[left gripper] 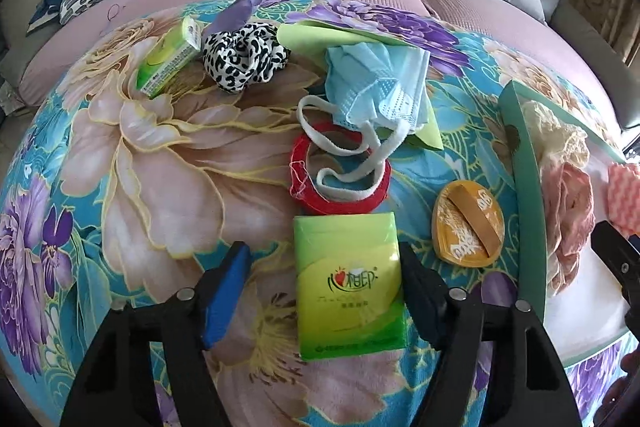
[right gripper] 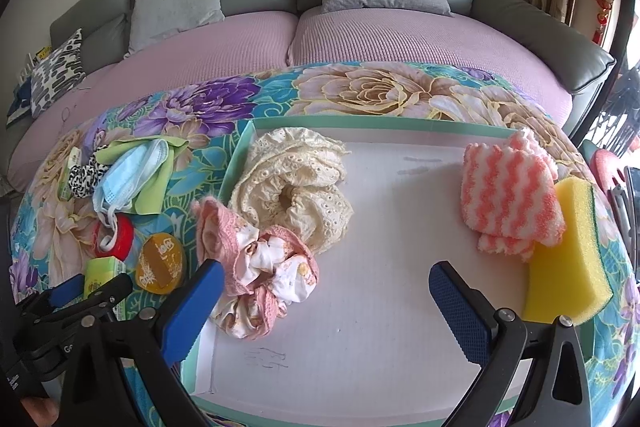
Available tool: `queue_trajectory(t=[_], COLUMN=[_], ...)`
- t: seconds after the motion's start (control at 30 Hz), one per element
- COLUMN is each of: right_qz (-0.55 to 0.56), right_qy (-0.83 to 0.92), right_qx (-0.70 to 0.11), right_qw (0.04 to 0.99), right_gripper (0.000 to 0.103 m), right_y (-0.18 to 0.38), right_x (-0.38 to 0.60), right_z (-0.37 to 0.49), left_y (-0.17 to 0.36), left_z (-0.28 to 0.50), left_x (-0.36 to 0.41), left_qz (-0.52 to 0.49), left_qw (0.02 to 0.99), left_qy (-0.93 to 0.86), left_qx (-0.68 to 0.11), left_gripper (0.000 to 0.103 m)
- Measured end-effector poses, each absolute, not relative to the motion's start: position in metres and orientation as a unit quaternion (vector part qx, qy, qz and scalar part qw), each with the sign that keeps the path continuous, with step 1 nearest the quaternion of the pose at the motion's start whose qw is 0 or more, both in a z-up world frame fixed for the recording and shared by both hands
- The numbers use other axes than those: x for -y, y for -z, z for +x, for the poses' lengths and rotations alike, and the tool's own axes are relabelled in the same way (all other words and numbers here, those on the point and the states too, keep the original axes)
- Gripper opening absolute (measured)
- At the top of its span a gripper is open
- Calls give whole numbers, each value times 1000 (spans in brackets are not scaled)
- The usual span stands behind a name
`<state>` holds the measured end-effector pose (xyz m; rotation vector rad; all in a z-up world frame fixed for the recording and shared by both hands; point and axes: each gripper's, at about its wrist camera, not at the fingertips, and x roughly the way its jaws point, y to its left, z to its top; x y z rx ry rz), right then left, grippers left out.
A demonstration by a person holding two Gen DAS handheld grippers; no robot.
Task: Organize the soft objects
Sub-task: 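Grasp the green tissue pack with the left gripper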
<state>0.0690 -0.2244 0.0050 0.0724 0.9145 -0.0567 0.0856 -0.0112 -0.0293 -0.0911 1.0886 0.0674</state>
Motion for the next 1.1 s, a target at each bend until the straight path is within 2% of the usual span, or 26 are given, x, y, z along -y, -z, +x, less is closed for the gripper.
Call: queue_trajectory(t=[0.07,0.23,0.3,1.1], right_qz=[32,19,14,-22], right_qy=[25,19,14,-77], right_qx=[-441,-436,-431,-410], right_qw=[896,899,902,908], right_gripper=[103,103,103,103], right_y=[-5,-7,-9,-14], right_x=[222,215,210,136], right_z=[69,69,68,66], left_y=[28,25,24,3], left_z=[85,81,81,69], left_x=[11,8,6,-55], left_qz=[-46,-52,-58,-118], left_qw=[855,855,856,870], left_qy=[-25,-15,-12,-61], left_qx=[-516,-515,-513,-474], left_gripper=[62,58,49,48])
